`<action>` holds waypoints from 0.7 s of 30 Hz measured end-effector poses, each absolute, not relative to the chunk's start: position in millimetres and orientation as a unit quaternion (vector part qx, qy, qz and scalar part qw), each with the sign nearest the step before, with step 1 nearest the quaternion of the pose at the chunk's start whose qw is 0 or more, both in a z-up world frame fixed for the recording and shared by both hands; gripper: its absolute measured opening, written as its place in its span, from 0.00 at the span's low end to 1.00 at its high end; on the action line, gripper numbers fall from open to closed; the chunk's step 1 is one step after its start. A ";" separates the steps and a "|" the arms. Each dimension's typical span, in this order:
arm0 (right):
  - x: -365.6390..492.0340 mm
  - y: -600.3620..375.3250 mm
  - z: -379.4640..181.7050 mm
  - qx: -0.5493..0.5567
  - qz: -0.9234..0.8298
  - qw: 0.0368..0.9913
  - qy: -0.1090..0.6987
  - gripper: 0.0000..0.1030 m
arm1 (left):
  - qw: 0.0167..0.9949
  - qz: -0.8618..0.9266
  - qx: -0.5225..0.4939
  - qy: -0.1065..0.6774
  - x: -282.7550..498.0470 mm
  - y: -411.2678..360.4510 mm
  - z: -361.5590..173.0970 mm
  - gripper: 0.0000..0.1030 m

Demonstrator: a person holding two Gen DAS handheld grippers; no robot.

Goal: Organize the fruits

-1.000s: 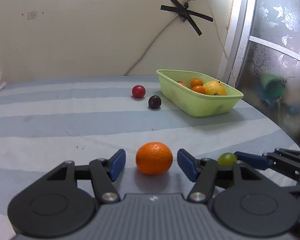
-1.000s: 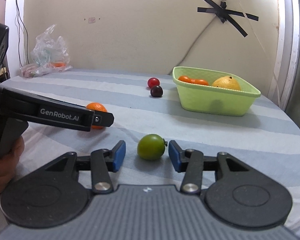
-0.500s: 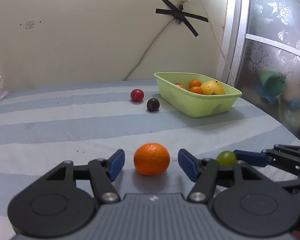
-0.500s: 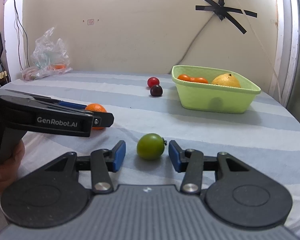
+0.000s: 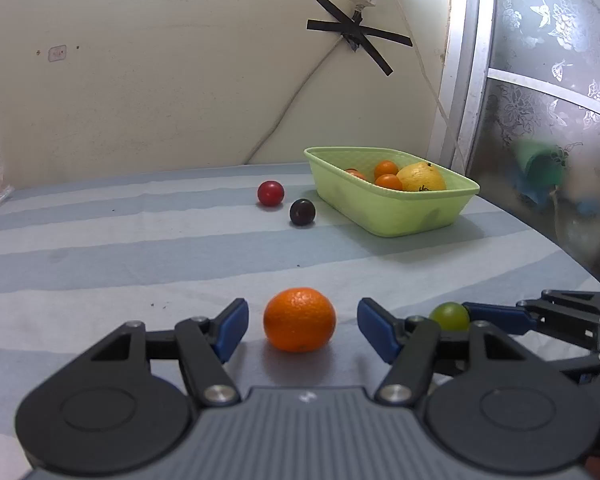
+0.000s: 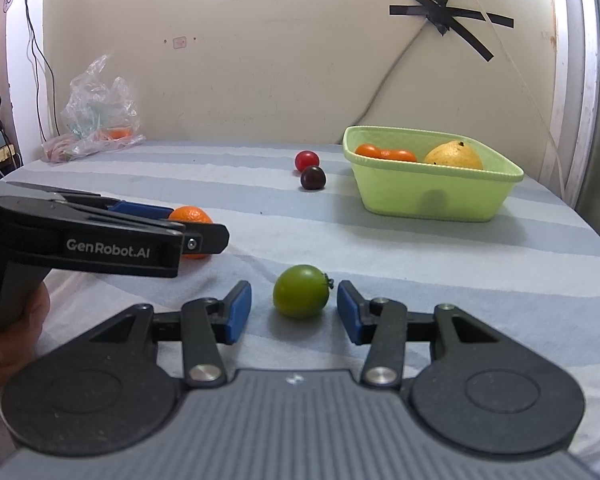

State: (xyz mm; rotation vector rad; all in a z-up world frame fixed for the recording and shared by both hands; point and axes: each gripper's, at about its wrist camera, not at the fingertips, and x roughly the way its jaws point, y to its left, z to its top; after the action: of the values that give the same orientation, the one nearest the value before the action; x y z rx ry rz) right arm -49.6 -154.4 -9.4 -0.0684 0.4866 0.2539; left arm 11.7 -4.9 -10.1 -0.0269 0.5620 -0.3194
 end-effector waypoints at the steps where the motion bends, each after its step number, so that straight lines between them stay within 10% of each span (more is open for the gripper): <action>1: -49.3 -154.9 -9.3 -0.034 0.126 0.962 0.241 0.49 | 0.948 -0.157 -0.013 0.276 11.7 -4.9 -10.1 0.60; 21: -48.4 -156.6 -9.9 -0.031 0.128 0.961 0.244 0.49 | 0.948 -0.164 -0.010 0.273 11.0 -4.5 -10.3 0.60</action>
State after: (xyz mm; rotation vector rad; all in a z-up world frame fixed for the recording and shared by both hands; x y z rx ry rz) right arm -48.4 -156.6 -9.9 -0.0628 0.4938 0.2602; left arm 11.0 -4.5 -10.3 -0.0207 0.5551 -0.3331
